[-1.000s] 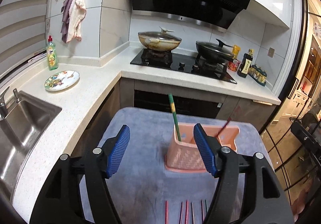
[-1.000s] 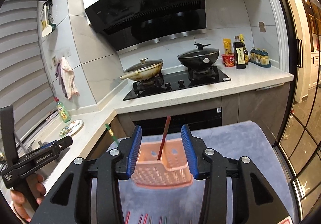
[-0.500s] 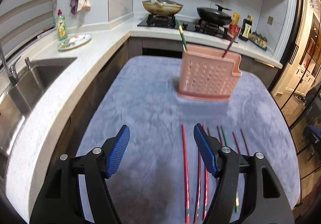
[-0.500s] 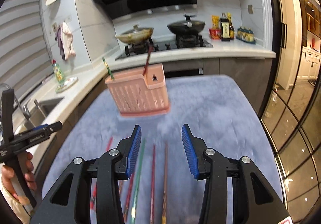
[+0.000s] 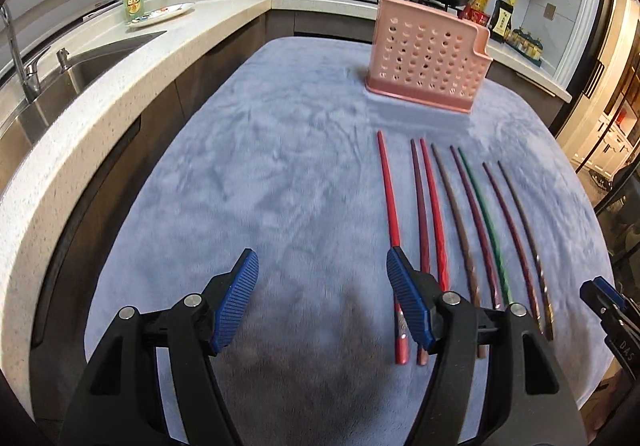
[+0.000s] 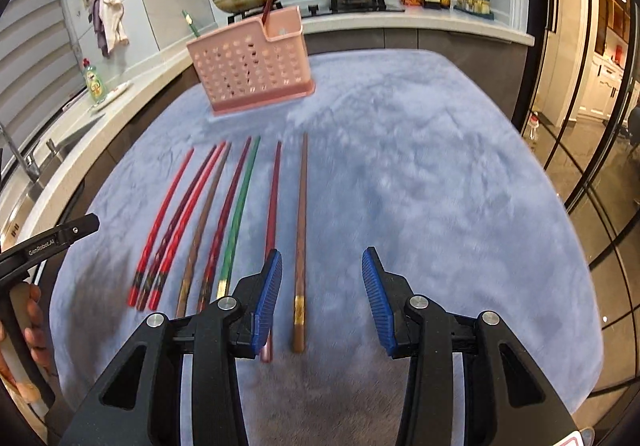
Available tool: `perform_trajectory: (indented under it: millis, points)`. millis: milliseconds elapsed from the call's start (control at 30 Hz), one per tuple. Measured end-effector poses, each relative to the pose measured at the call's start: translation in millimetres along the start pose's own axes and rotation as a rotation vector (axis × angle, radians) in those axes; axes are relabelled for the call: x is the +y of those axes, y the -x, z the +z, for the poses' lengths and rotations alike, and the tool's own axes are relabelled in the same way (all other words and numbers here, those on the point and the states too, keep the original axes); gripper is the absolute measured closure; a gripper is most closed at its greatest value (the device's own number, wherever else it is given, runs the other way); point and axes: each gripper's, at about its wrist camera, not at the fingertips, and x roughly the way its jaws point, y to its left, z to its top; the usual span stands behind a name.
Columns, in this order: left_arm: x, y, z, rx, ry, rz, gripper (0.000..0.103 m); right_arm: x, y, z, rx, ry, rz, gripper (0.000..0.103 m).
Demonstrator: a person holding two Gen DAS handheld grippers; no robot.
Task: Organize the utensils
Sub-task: 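Move both open tools back to the chopstick row, then close the left tool on a red chopstick while the right tool grasps a brown wooden chopstick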
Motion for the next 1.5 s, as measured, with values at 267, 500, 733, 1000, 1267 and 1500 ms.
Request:
perform_trajectory:
  millis: [267,500,733,1000,1267,1500]
  points:
    - [-2.5,-7.7,-23.2,0.051,-0.007,-0.006,0.039,11.5,-11.8,-15.6,0.027,0.030,0.002,0.070]
    - [-5.9,-10.4,-32.9,0.075,-0.010,-0.019,0.033,15.1,-18.9,-22.2,0.050,0.039,0.008,0.080]
    - [-12.9,-12.9,-36.8,0.086,-0.026,-0.032,0.033,16.0,-25.3,-26.8,0.073,0.049,0.006,0.090]
    - [-22.0,-18.5,-43.0,0.102,-0.050,-0.034,0.033,13.6,-27.6,-31.2,0.078,0.044,0.005,0.095]
    - [-26.9,-27.2,-45.3,0.107,-0.066,-0.023,0.033,12.7,-27.7,-33.1,0.073,0.042,0.009,0.095]
    - [-29.0,-31.1,-45.0,0.095,-0.083,-0.007,0.040,12.7,-28.0,-33.2,0.073,0.043,0.010,0.095]
